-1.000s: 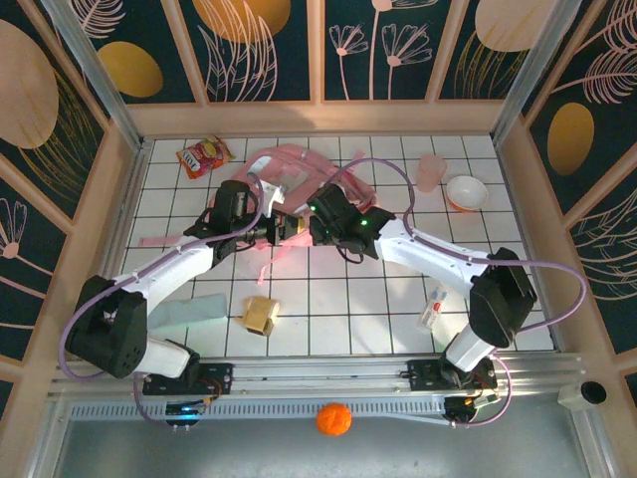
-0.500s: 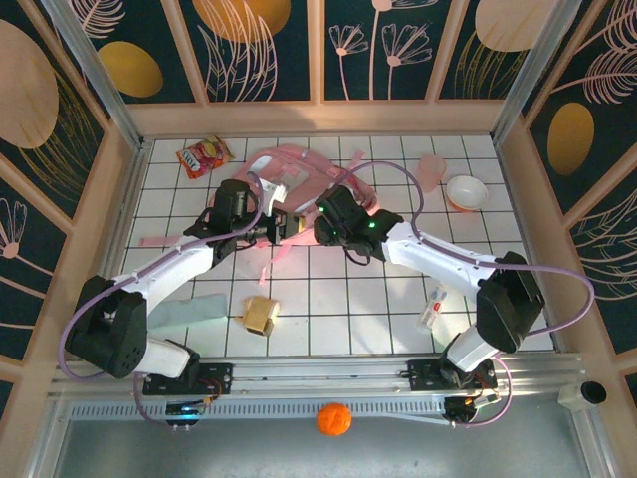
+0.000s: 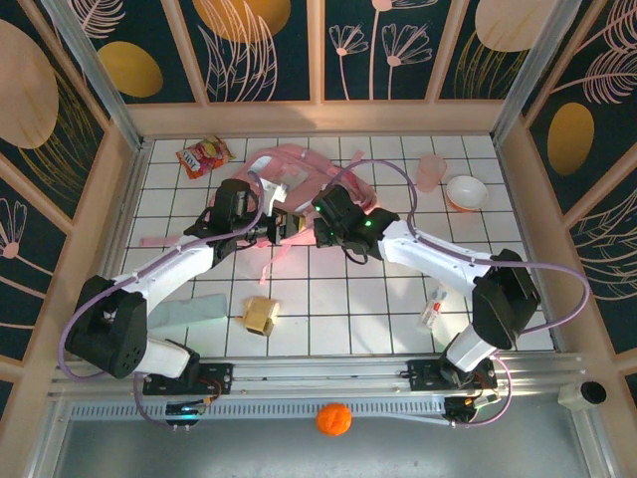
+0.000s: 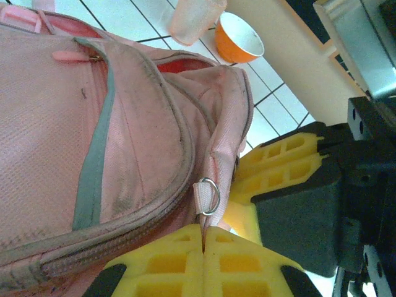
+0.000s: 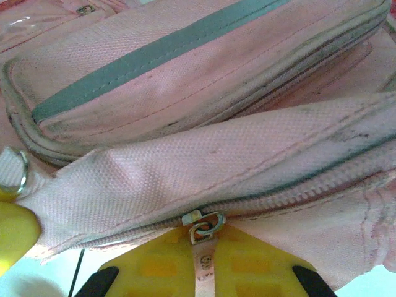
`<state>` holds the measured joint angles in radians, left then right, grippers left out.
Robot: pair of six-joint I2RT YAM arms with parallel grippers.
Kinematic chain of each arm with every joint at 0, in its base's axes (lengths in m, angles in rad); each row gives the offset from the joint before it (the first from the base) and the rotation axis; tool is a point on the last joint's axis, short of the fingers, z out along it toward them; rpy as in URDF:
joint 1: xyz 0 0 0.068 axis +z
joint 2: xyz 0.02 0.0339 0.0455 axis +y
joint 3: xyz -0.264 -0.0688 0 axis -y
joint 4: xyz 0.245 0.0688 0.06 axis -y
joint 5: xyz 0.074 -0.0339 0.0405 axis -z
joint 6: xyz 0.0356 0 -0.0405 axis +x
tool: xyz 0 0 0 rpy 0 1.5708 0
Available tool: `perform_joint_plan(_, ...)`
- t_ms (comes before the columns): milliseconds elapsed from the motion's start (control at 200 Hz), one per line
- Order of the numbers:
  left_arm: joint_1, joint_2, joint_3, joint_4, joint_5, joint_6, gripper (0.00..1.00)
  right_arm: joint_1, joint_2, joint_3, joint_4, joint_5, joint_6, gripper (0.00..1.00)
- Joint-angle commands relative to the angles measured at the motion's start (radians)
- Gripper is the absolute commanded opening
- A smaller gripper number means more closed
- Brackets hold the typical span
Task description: Pack books, pencil case, and school supplies into a backpack
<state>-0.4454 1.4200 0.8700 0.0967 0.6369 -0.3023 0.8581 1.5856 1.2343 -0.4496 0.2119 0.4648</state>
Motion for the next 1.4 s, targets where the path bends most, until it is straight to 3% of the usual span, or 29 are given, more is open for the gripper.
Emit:
perform_joint_plan(0,0.008,-0.029,0.05,-0.007,-0.035,0.065,0.0,-0.058,-0.055,-0.044,-0.056,0.034,-0.005,0.0)
perform_joint_plan(480,0.037,-0.063,0.01,-0.076,-0.053,0.159,0.0,-0.274,-0.169,-0.267,0.064,-0.167,-0.039,0.0)
perform_joint_plan(816,0.054,-0.12,-0.034,-0.229,-0.107,0.477,0.0,-0.306,-0.245,-0.355,0.102,-0.302,-0.058,0.0)
perform_joint_plan(941,0.056,-0.141,-0.034,-0.298,-0.265,0.582,0.0,-0.304,-0.25,-0.384,0.145,-0.411,-0.056,0.0)
perform_joint_plan(996,0.056,-0.147,-0.035,-0.302,-0.364,0.597,0.14,-0.282,-0.257,-0.401,0.194,-0.46,-0.047,0.0)
perform_joint_plan(1066,0.055,-0.156,-0.024,-0.315,-0.41,0.626,0.4,-0.232,-0.253,-0.415,0.249,-0.494,-0.021,0.0)
perform_joint_plan(1181,0.052,-0.175,-0.002,-0.347,-0.255,0.689,0.7,-0.187,-0.22,-0.422,0.286,-0.519,0.024,0.0)
perform_joint_plan(1246,0.011,-0.207,-0.04,-0.297,-0.193,0.739,0.77,-0.172,-0.207,-0.429,0.312,-0.549,0.036,0.0)
perform_joint_plan(1396,-0.125,-0.218,-0.126,-0.166,-0.224,0.83,0.82,-0.158,-0.177,-0.419,0.301,-0.575,0.043,0.0)
